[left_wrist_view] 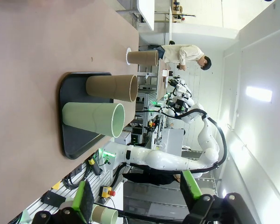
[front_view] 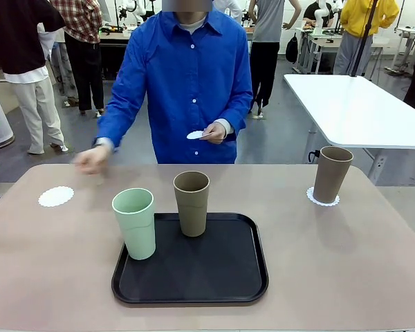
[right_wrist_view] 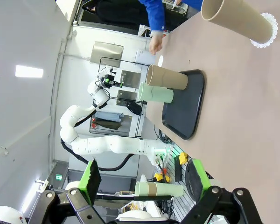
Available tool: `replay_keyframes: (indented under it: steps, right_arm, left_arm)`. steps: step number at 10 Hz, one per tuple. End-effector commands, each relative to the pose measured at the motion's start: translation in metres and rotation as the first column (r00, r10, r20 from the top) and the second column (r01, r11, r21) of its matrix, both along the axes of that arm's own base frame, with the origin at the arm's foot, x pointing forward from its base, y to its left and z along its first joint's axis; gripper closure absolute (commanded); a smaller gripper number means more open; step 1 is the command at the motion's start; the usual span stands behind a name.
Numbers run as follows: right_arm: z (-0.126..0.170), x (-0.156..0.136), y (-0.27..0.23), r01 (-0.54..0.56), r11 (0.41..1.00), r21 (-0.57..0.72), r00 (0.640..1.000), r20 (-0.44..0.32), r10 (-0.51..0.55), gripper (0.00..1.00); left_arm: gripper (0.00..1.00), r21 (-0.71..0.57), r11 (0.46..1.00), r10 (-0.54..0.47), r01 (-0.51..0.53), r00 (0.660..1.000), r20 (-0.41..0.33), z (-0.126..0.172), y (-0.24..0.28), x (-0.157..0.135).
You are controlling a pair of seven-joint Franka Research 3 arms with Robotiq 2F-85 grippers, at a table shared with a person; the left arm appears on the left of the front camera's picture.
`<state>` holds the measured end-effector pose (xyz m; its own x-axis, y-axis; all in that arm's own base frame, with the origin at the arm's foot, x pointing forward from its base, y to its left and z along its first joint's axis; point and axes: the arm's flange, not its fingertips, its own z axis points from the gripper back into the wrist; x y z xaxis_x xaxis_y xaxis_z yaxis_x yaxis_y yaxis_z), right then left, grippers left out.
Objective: Place coasters on the table and set cups on them.
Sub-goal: Take one Reusable plastic cup from the Flat Tray and place it on a coaster set by the human.
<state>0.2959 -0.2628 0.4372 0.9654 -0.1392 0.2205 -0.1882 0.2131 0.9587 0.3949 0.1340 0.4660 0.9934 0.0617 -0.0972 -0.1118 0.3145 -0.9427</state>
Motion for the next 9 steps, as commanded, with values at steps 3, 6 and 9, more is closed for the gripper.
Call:
replay_keyframes:
  steps: [3, 6, 9]
  right_arm:
    - [-0.0009, -0.0027, 0.0007, -0.002, 1.000, 0.007, 1.000, -0.013, 0.002, 0.00]
    - [-0.0009, -0.0027, 0.0007, -0.002, 1.000, 0.007, 1.000, -0.013, 0.002, 0.00]
    - [-0.0009, -0.0027, 0.0007, -0.002, 1.000, 0.007, 1.000, -0.013, 0.002, 0.00]
  left_arm:
    - [0.00, -0.007, 1.000, -0.004, 0.004, 1.000, 0.010, 0.0018, 0.0013, -0.0008]
    - [0.00, -0.007, 1.000, -0.004, 0.004, 1.000, 0.010, 0.0018, 0.0013, -0.0008]
    - [0.00, -0.007, 1.000, -0.004, 0.004, 1.000, 0.010, 0.0018, 0.0013, -0.0008]
